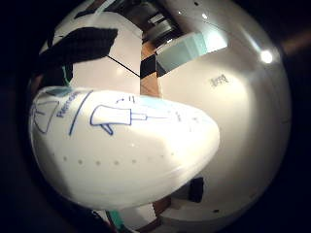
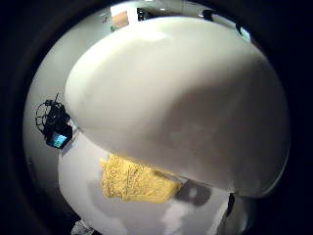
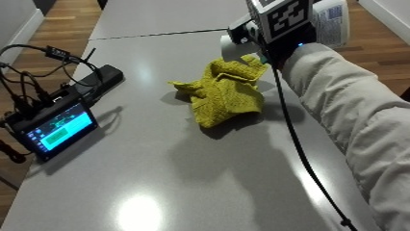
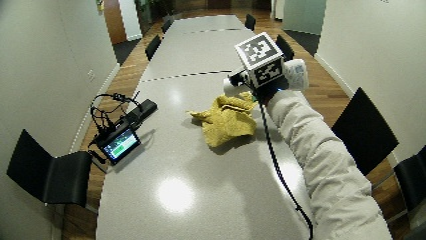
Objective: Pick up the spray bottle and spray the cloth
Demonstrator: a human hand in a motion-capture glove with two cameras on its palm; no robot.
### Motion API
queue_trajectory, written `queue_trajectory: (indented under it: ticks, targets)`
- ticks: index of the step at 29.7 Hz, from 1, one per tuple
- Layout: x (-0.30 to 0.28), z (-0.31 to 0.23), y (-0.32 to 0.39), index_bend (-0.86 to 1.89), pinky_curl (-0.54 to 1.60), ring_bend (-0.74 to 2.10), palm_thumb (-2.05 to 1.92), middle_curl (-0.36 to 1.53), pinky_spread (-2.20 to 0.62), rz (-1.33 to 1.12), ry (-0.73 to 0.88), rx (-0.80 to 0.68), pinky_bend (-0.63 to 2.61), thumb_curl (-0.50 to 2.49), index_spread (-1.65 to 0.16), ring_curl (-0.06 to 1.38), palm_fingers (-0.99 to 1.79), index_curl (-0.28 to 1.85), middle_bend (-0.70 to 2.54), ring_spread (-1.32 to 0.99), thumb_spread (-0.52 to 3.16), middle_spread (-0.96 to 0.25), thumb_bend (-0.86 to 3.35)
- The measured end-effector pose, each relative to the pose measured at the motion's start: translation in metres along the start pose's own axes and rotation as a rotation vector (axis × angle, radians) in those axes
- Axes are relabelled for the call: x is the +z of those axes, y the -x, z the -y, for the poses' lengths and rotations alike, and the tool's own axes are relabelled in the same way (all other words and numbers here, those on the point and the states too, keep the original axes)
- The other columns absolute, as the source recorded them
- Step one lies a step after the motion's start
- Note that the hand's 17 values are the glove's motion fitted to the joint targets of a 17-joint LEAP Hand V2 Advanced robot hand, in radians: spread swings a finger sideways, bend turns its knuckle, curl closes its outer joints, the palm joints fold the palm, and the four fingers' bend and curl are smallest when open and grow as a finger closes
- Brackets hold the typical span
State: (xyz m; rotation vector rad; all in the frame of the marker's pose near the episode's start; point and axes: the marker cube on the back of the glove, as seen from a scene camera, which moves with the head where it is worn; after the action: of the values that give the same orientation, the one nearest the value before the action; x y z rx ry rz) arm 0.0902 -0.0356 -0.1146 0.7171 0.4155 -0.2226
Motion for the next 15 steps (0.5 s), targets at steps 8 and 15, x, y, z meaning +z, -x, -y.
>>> queue_trajectory:
  ticks: [8,15]
  targets:
    - [0.005,-0.002,0.004,0.16,0.42,0.45,1.21,0.55,-0.19,0.135,0.001,0.062,0.19,0.71,-0.26,0.5,1.1,0.49,0.35,-0.18,0.18,-0.14,-0.03]
    - [-0.024,0.0,0.01,0.15,0.43,0.44,1.23,0.56,-0.17,0.926,-0.127,0.376,0.18,0.72,-0.25,0.51,1.05,0.48,0.35,-0.17,0.19,-0.14,-0.02]
